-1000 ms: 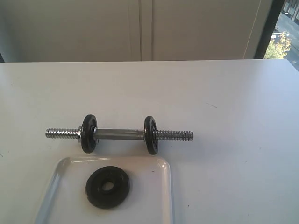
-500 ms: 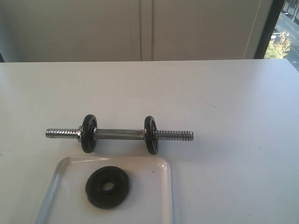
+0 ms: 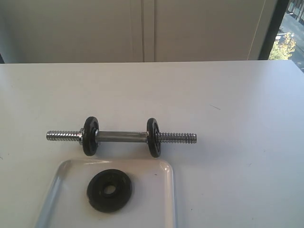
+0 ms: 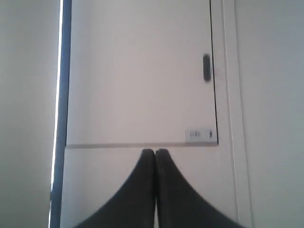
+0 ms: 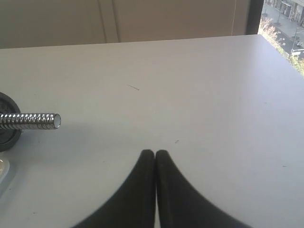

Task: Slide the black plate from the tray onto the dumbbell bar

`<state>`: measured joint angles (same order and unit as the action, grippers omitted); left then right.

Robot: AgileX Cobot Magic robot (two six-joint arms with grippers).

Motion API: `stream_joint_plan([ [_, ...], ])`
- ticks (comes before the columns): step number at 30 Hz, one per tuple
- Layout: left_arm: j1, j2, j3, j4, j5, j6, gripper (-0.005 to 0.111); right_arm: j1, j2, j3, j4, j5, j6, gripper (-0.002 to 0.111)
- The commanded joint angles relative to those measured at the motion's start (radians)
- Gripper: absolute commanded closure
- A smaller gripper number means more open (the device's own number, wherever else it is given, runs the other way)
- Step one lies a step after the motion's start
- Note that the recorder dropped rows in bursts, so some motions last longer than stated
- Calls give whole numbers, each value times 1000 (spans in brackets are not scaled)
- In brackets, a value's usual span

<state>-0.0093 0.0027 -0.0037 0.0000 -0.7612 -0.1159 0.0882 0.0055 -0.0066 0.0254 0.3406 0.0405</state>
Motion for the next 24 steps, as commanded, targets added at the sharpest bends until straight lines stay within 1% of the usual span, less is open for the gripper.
stream_joint_plan([
  [1, -4, -3, 4, 0, -142, -36, 107, 5, -6, 7, 1, -5, -1, 108],
  [3, -4, -3, 4, 0, -95, -92, 107, 5, -6, 7, 1, -5, -1, 108],
  [5, -4, -1, 4, 0, -15, -178, 107, 5, -6, 7, 1, -5, -1, 108],
  [9, -4, 60, -50, 14, 217, -308, 107, 5, -6, 7, 1, -5, -1, 108],
  [11, -4, 100, -71, 56, 281, -368, 107, 5, -6, 7, 1, -5, -1, 108],
  [12, -4, 125, -82, 104, 294, -403, 107, 5, -6, 7, 1, -5, -1, 108],
  [14, -6, 174, -103, 229, 292, -479, 107, 5, -6, 7, 1, -5, -1, 108],
  [15, -14, 208, -122, 317, 292, -506, 107, 5, -6, 7, 1, -5, -1, 108],
  [16, -23, 231, -135, 374, 287, -527, 107, 5, -6, 7, 1, -5, -1, 108],
  [17, -28, 253, -149, 437, 272, -562, 107, 5, -6, 7, 1, -5, -1, 108],
  [18, -34, 277, -159, 479, 230, -591, 107, 5, -6, 7, 1, -5, -1, 108],
  [19, -37, 288, -162, 498, 189, -616, 107, 5, -6, 7, 1, -5, -1, 108],
  [20, -38, 297, -164, 500, 120, -621, 107, 5, -6, 7, 1, -5, -1, 108],
  [24, -38, 299, -164, 500, -88, -621, 107, 5, -6, 7, 1, -5, -1, 108],
])
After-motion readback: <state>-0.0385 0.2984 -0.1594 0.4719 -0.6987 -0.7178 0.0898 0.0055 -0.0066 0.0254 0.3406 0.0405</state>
